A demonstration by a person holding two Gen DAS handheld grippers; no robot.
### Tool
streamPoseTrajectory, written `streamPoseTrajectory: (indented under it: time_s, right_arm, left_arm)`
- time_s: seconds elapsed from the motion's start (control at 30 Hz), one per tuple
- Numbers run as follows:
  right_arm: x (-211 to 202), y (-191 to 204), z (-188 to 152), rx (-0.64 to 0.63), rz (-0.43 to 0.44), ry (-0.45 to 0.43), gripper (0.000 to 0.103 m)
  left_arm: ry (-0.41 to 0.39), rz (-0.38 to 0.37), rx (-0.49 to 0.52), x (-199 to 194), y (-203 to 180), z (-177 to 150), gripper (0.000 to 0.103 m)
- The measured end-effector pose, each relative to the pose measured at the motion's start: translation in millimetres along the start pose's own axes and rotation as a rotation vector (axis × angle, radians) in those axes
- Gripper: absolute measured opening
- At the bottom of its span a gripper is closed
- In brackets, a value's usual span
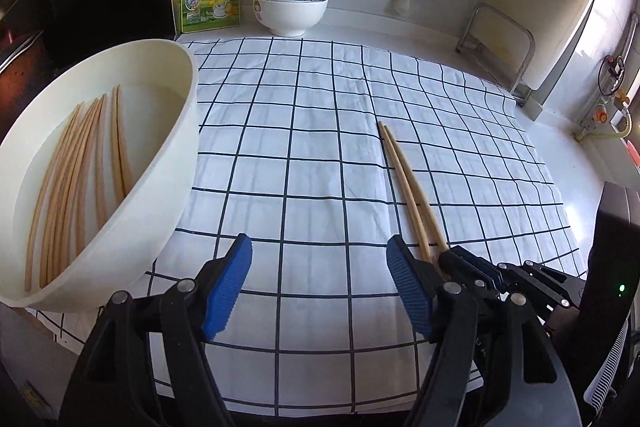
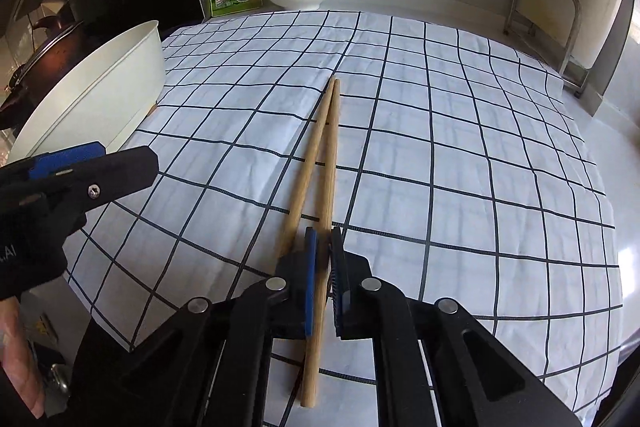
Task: Organize utensils
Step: 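Close the right tool on one chopstick while the left tool grasps the other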
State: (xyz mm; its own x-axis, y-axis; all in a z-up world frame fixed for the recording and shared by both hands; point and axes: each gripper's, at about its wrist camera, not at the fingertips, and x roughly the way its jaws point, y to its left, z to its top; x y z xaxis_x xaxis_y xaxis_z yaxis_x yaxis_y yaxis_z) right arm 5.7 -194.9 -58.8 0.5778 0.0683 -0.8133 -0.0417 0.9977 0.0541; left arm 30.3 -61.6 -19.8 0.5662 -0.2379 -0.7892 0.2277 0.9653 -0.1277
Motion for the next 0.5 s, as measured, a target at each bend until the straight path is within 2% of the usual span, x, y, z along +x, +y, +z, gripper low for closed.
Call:
streamPoseTrajectory:
  time_s: [0.27, 0.5]
  right_arm:
    - [-10, -45, -8, 0.089, -0.031, -0.008, 0.006]
    - [-19, -77, -17, 0.145, -0.045, -0.012, 0.006]
  left_arm:
    - [0.049, -0.013, 0.042, 25, -29, -3, 0.069]
    - [0.082, 0.005, 0.066, 47, -49, -5, 0.069]
